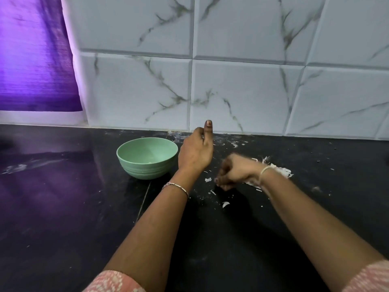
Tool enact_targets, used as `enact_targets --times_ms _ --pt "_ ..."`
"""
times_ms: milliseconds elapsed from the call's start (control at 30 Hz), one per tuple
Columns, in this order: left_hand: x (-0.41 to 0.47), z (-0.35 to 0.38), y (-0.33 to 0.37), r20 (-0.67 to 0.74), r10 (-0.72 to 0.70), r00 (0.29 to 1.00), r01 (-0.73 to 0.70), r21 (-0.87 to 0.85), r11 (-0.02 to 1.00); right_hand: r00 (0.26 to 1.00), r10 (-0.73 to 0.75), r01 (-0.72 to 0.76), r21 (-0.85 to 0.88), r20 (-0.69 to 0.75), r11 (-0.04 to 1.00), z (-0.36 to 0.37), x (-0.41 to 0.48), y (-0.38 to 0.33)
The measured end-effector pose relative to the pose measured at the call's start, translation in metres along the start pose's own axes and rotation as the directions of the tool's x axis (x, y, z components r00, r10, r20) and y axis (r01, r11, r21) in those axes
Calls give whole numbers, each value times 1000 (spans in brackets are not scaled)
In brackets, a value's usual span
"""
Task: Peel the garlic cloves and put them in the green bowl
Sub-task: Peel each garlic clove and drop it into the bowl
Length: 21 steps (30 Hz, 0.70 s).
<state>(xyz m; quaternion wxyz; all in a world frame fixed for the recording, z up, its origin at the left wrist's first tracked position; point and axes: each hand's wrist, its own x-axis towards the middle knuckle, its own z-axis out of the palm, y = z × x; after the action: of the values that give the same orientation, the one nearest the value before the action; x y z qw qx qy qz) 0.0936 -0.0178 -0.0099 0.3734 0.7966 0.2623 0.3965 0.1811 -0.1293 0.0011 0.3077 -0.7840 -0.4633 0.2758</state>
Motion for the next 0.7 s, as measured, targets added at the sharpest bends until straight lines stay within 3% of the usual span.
enact_targets --times_ms 100,233,267,333,400,467,533,600,700 --pt "0 -2 0 0 -15 1000 15 33 999 999 51 -50 -64 17 997 -1 6 -1" --pt "4 -2 -3 10 -17 1000 17 27 1000 992 -84 94 116 -89 989 -20 3 -20" --pt "4 -2 -4 13 -15 1000 15 31 999 993 -90 93 32 -80 995 -16 3 -18" --pt "4 -3 -4 32 -21 999 19 44 999 1000 -5 -2 -298 -23 955 0 5 -5" --pt "6 -3 -4 56 -25 998 22 41 999 999 29 -36 -408 -22 912 5 7 3" --pt "9 -1 -6 89 -40 995 38 19 999 993 -51 28 -214 -106 976 1 7 3" --pt "11 0 -6 145 -59 988 69 -63 996 970 -82 122 168 -228 978 -6 3 3" --pt "10 1 -5 259 -67 963 104 -132 986 961 -41 171 473 -274 864 -8 -3 8" --pt "5 -1 -1 414 -55 908 146 -191 971 976 18 143 707 -215 692 -6 -8 21"
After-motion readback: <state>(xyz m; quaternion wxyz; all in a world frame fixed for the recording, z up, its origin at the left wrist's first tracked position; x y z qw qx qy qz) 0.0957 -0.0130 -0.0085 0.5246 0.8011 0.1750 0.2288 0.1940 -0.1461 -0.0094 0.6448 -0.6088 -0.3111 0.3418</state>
